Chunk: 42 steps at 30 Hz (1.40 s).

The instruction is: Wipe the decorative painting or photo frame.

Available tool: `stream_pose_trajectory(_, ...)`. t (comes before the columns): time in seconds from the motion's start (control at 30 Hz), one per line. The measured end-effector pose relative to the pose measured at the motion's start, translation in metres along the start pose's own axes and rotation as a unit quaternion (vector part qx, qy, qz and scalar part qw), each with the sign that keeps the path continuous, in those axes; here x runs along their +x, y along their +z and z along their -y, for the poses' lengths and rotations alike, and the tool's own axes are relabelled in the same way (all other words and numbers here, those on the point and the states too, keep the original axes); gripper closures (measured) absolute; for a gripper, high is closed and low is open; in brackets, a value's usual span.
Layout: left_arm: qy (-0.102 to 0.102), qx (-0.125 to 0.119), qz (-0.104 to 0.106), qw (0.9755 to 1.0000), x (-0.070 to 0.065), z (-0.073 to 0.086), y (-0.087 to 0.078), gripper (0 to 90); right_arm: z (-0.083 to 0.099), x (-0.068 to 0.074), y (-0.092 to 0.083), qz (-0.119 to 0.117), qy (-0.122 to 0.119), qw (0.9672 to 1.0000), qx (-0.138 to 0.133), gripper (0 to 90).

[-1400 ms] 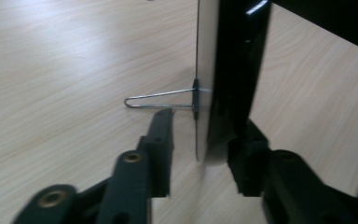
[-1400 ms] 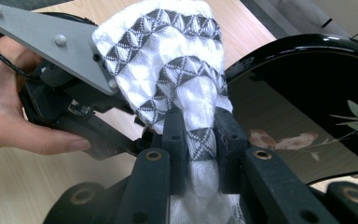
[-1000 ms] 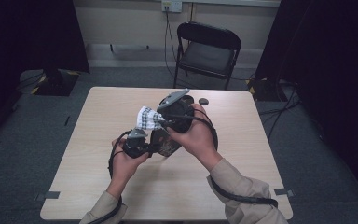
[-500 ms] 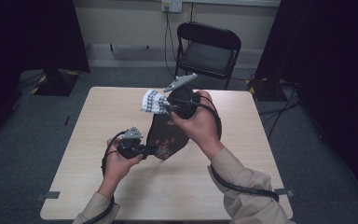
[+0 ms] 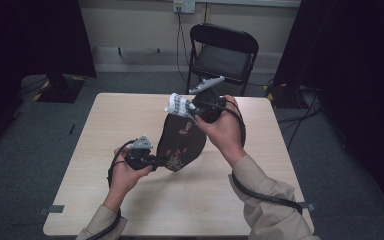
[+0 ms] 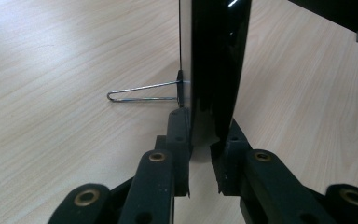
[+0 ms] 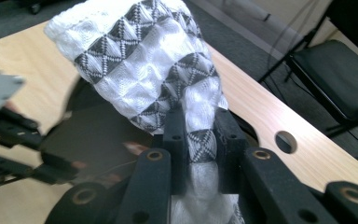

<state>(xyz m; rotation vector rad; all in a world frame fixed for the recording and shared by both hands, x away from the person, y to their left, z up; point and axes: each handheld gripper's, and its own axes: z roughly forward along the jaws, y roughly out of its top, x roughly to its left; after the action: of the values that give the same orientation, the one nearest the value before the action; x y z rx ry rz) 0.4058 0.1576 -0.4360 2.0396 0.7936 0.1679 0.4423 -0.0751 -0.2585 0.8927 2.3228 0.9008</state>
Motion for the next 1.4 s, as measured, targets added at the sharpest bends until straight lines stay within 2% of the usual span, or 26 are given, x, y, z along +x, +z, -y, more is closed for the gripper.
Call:
stream_pose_trajectory(0.13, 0.004, 0.003, 0.003, 1.0, 0.0, 0.0, -0.001, 78.8, 0.007, -0.01, 0.004, 0.008, 0.02, 0.9998, 0.005, 78.6)
stream_pose_trajectory(0.23, 0.005, 0.005, 0.003, 1.0, 0.0, 0.0, -0.001, 78.8, 0.011, -0.013, 0.006, 0.014, 0.025, 0.9996, 0.007, 78.6)
stream_pose_trajectory(0.97, 0.014, 0.008, 0.008, 0.9998, 0.002, 0.001, -0.004, 78.8, 0.034, -0.034, 0.028, 0.056, 0.042, 0.9971, 0.029, 78.8)
stream_pose_trajectory(1.4, 0.015, 0.008, 0.008, 0.9998, 0.002, 0.001, -0.004, 78.8, 0.047, -0.041, 0.034, 0.066, 0.056, 0.9956, 0.035, 78.9)
